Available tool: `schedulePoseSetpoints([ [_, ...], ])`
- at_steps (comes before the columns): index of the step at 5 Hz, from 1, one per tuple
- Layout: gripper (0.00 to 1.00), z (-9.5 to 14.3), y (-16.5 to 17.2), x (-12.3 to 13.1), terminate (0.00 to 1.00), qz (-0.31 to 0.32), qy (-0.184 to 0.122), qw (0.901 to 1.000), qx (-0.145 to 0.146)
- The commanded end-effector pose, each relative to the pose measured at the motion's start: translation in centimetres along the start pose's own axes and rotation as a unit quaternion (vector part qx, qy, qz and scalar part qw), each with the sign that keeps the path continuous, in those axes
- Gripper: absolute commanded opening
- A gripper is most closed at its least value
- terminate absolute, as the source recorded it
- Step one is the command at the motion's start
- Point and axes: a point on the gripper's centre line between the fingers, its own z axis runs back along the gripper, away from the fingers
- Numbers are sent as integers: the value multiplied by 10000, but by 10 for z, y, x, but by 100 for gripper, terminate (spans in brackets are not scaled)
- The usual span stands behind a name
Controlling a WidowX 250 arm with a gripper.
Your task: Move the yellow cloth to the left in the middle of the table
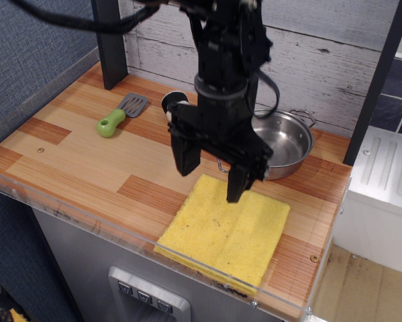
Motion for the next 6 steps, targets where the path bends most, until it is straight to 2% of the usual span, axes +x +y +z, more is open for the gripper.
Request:
schedulePoseSetpoints([
  [1,100,-22,-19,-17,0,141,-29,9998,125],
  [3,100,-57,-12,-22,0,431,-139,9979,471],
  [4,100,-76,-9,-25,0,545,-138,9971,521],
  [5,100,-84,4,-28,0,688,19,9969,392],
  [6,100,-80,30,-30,0,937,59,9954,207],
])
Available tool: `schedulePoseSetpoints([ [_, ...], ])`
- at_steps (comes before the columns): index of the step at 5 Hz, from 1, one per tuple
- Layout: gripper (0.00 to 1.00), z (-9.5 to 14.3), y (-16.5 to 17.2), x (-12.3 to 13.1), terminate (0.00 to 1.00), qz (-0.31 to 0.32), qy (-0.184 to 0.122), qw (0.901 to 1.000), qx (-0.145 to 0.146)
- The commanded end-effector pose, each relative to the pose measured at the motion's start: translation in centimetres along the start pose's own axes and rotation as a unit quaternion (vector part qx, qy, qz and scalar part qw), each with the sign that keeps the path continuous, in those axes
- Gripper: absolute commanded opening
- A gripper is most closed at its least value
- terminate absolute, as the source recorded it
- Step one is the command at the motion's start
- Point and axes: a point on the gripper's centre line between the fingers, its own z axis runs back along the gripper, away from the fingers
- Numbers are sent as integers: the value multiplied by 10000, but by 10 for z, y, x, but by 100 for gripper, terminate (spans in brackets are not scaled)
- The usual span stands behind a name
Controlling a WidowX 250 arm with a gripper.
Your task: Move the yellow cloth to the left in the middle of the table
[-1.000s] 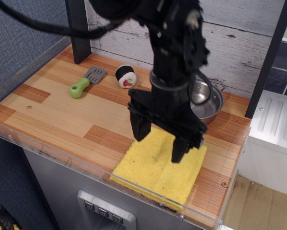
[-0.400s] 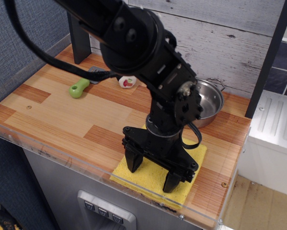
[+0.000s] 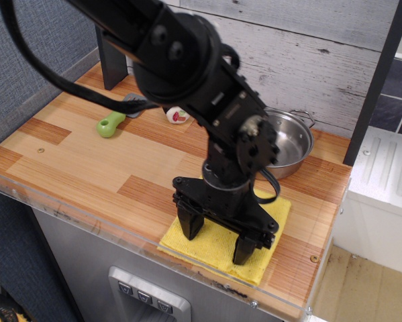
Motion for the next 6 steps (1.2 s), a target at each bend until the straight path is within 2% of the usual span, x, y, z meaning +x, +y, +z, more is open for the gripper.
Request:
schedulePoseSetpoints([
  [1,100,-16,58,-12,0,444,499,9973,-290],
  [2,100,-10,78,-17,0,415,523,9975,-227],
  [5,100,-10,170,-25,0,734,700,9932,-573],
  [6,100,-12,153,-16,0,182,740,9934,-856],
])
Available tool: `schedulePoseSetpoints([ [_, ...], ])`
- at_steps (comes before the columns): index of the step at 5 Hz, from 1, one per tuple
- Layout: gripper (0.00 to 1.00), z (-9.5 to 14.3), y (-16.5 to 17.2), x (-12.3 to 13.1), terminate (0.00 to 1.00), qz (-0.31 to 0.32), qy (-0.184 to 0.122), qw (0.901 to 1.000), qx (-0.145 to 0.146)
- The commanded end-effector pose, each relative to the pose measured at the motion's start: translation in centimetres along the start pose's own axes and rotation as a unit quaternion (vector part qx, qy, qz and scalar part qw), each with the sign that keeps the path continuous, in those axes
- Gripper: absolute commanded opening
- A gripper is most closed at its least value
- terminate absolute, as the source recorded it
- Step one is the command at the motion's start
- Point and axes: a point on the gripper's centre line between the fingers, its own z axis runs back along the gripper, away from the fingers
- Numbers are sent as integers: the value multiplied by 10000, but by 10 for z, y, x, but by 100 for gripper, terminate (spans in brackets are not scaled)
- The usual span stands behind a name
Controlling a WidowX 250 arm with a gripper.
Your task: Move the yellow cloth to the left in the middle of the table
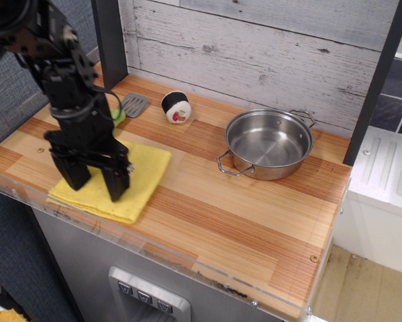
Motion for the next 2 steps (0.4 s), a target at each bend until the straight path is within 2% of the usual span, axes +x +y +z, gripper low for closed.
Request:
schedulePoseSetpoints([
  [1,100,7,-42,12,0,-1174,-69,9930,-145],
  [2,100,35,-59,24,0,-1451,-402,9886,-22],
])
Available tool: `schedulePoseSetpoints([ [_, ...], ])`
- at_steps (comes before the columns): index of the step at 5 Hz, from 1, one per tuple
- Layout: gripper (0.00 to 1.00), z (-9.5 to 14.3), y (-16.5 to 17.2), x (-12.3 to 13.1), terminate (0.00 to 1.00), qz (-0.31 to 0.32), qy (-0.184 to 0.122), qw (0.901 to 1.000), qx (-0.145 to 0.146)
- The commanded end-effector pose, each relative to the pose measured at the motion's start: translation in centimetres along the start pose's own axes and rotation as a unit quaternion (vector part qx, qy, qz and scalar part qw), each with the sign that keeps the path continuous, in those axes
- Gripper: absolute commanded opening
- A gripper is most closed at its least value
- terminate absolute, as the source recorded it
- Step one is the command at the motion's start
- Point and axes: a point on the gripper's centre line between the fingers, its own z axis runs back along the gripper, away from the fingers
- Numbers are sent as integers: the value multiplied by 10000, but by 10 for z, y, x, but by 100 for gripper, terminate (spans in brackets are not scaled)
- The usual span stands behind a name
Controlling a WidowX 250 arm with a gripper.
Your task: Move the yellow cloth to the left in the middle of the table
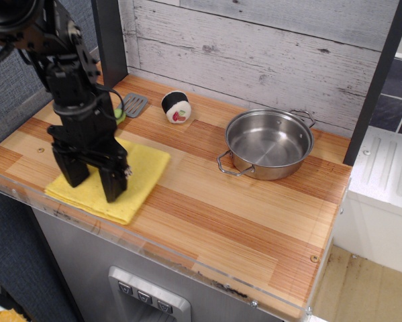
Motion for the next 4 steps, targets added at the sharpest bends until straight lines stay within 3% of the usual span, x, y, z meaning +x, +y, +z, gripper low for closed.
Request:
schedulePoseSetpoints([
  [1,100,55,-19,22,0,-230,-574,9974,373],
  [2,100,77,-23,24,0,-34,-617,9973,392],
  [4,100,95,-33,31,0,369,-689,9956,511],
])
